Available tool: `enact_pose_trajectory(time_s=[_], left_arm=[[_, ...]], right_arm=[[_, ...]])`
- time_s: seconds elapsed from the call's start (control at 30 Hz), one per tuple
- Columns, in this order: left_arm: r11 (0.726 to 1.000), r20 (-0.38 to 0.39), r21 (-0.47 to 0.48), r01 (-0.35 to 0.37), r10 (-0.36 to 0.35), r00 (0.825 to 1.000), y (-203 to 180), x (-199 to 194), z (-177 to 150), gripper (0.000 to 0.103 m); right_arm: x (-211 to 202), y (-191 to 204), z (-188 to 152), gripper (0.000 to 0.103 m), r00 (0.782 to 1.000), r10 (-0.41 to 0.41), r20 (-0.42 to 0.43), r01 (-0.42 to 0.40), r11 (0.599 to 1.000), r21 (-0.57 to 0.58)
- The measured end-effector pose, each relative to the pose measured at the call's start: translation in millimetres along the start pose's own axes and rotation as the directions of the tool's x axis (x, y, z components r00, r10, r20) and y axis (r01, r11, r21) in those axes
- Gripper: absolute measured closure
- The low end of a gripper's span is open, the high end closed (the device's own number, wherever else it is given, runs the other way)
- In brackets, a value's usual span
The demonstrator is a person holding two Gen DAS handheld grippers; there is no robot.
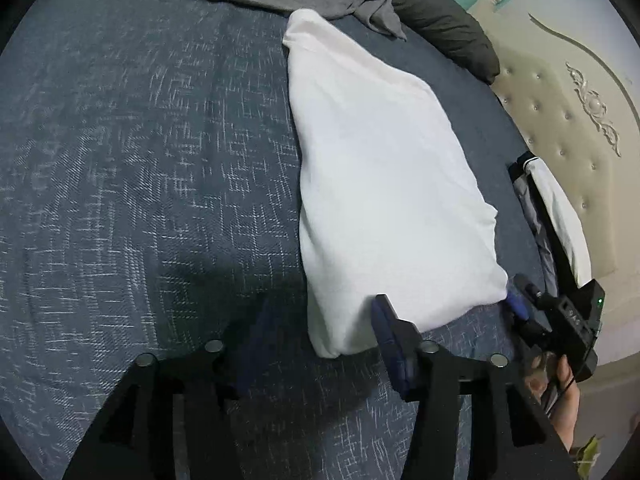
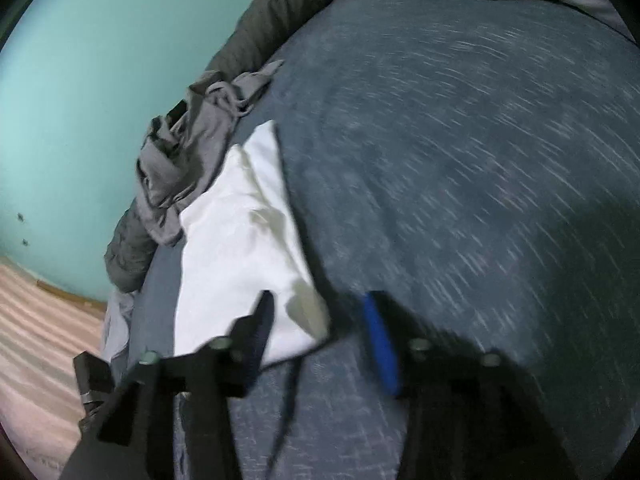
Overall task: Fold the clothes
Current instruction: 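Grasp the white shirt's end with the left gripper while the right gripper grasps beside it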
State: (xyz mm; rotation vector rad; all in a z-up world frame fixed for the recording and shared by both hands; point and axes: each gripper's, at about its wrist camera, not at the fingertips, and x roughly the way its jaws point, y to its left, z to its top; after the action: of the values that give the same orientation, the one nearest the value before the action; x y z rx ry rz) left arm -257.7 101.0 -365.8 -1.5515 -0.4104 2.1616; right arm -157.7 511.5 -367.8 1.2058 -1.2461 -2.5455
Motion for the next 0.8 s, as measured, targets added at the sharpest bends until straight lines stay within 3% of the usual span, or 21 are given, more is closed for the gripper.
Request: enact_pose_trajectory(time_s=[0.1,0.3,0.57,0.8], left_arm=[[0.999,-0.012,-0.03,0.026,-0.026,1.0,6,8,-2,0.048],[0.992,-0.017,-0.076,0.104,-0.106,0.994,15,15,-9,0.048],[0.989,-0.018,-0.067,0.134,-0.136,0.991,10,24,-9,0.048],[0.987,-0.008,-0.057,0.147,-0.148,0.989,1,34,1,0.049]], right_arm=[[8,11,4,0.043,0.999,-0.028,-0.026,0.026,0.998,-0.062],[24,19,2,0.043,0.996,-0.046,-0.082,0.036,0.991,-0.128],[39,31,-3,0.044,0.987,-0.077,-0.139,0.046,0.975,-0.216],[53,38,-2,0.06,0.977,-0.07,-0.201,0.023,0.974,-0.226]])
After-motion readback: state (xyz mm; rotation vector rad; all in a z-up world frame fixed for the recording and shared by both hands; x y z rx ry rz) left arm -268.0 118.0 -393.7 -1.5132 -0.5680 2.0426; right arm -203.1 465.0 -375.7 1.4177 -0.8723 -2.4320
